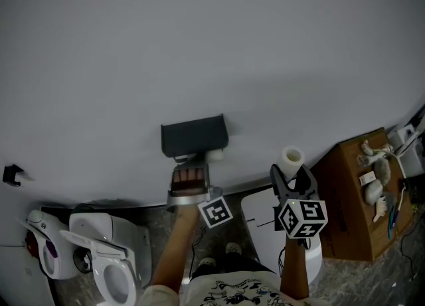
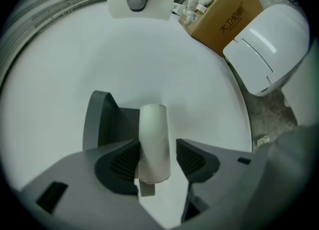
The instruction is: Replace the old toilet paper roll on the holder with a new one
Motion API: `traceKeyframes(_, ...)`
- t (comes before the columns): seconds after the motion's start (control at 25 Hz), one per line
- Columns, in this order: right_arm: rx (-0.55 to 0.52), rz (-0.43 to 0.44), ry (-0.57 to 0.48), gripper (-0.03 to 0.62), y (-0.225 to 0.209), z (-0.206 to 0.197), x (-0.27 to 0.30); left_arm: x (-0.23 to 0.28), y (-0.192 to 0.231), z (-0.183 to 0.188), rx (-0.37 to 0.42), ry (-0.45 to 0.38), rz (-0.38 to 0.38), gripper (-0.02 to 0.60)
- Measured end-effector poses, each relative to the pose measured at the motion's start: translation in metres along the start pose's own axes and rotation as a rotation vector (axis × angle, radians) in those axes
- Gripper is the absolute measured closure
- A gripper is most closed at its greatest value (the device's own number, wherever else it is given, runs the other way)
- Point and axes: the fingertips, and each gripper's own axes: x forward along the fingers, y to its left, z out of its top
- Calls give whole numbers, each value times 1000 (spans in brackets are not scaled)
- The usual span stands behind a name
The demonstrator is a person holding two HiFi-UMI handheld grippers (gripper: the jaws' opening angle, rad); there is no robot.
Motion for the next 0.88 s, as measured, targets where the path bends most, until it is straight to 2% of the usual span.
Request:
traceKeyframes(0.08,10,-2,1,289,-2,-1,1,1,5,0,-12,1,15,394)
traceKeyframes(0.48,19,-16,-2,289,-9,1,3,3,7,9,-22,-12,6,400)
traceKeyframes(0.88,13,-63,-1,289,-34,2,-9,3,14,59,-40,-100,4,401)
